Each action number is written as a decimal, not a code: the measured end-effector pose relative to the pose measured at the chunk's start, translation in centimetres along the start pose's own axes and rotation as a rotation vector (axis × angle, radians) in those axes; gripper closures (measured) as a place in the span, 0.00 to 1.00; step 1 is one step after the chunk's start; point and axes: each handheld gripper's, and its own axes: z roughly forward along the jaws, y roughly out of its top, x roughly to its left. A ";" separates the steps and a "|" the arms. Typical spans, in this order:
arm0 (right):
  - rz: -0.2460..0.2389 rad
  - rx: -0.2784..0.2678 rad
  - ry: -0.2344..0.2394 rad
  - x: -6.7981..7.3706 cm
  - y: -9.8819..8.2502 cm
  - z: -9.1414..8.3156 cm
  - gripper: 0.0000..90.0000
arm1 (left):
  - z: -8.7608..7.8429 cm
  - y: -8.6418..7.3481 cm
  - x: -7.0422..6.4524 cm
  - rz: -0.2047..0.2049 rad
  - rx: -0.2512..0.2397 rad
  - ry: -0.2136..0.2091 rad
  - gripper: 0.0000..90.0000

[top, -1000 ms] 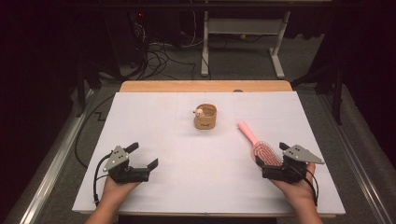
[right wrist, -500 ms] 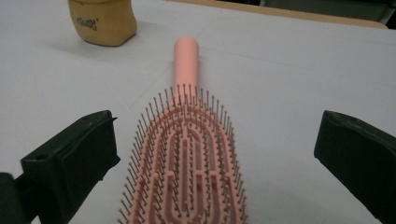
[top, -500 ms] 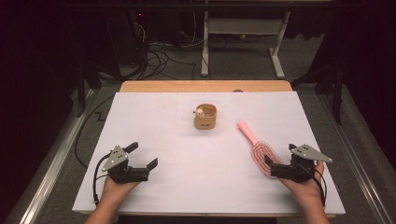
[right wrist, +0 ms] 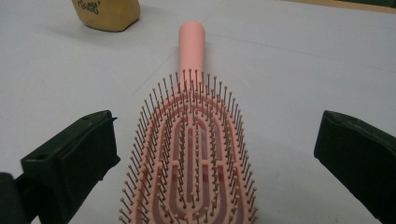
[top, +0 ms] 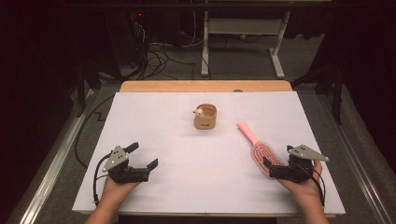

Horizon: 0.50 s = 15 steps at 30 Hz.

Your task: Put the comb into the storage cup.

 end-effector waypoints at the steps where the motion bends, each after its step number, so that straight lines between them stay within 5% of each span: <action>1: -0.003 0.005 0.001 0.1 0.0 0.0 0.00 | 0.0 0.0 0.0 0.000 0.000 0.000 0.00; 15: -0.044 0.102 0.017 0.7 -0.3 1.2 0.00 | 0.0 0.0 0.0 0.004 0.001 -0.009 0.00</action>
